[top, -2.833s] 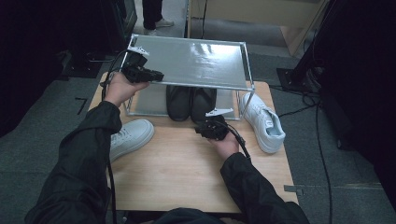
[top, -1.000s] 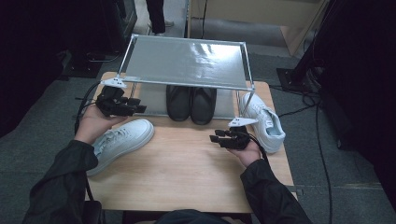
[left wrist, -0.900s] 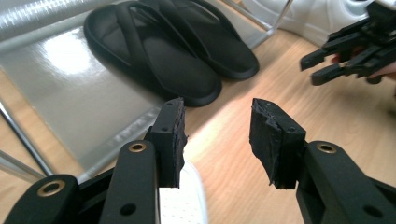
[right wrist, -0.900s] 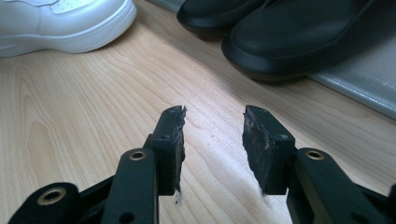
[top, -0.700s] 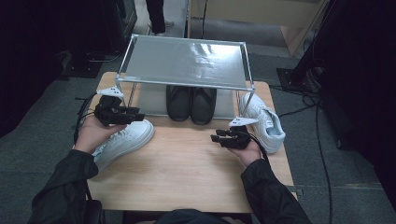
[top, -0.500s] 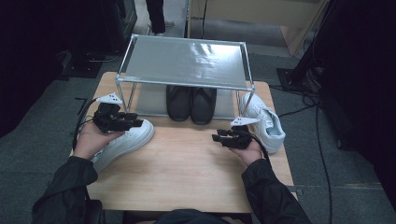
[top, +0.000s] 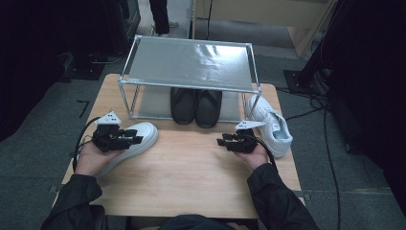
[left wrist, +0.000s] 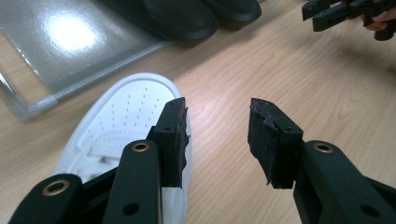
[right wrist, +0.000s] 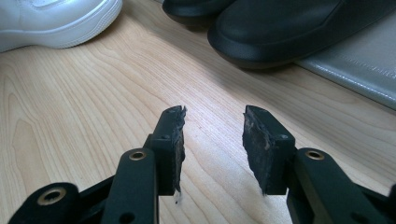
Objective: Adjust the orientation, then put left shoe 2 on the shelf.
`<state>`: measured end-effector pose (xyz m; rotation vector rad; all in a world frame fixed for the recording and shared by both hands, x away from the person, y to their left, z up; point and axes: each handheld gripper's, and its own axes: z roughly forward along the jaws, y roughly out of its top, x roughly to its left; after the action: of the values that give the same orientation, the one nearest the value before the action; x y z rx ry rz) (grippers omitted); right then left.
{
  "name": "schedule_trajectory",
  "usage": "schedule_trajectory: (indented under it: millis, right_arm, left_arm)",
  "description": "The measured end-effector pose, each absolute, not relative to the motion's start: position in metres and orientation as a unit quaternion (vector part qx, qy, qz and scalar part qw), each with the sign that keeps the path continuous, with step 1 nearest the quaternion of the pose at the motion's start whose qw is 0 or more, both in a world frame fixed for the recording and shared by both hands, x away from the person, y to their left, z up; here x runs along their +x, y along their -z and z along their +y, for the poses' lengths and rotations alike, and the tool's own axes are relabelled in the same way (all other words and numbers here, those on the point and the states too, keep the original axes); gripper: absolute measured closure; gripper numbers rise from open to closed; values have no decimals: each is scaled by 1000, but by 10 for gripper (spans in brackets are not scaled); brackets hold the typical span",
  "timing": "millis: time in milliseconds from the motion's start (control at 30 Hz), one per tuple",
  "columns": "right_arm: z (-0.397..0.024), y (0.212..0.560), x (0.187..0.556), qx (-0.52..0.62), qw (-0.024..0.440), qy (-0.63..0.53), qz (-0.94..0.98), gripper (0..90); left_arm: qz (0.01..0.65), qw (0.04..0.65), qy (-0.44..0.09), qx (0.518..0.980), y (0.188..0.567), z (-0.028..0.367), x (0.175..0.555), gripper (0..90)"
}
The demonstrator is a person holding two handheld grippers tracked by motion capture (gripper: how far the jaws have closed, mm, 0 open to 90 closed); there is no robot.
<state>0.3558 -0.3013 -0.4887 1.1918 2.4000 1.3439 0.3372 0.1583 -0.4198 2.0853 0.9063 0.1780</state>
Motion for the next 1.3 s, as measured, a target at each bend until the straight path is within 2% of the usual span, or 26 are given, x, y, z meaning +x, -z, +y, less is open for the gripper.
schedule_trajectory:
  millis: [133, 233, 567, 733, 933, 1200, 1300]
  right_arm:
    - [-302, 488, 354, 396, 75, -445, 799, 587]
    - [-303, 487, 354, 398, 74, -446, 798, 587]
    - [-305, 486, 353, 399, 76, -450, 796, 587]
    - [-304, 486, 352, 395, 77, -451, 797, 587]
    - [-304, 484, 352, 394, 80, -454, 796, 588]
    - [-302, 485, 351, 393, 77, -449, 799, 588]
    - [-302, 485, 351, 394, 78, -450, 798, 589]
  left_arm:
    - [368, 427, -75, 822, 424, 166, 332, 568]
    - [367, 413, -88, 829, 421, 165, 330, 564]
    - [389, 401, -86, 825, 423, 187, 312, 578]
    - [403, 421, -91, 807, 422, 203, 306, 589]
    - [409, 402, -87, 814, 428, 211, 304, 605]
    - [408, 406, -77, 814, 435, 216, 302, 676]
    - [412, 404, -68, 814, 438, 217, 303, 736]
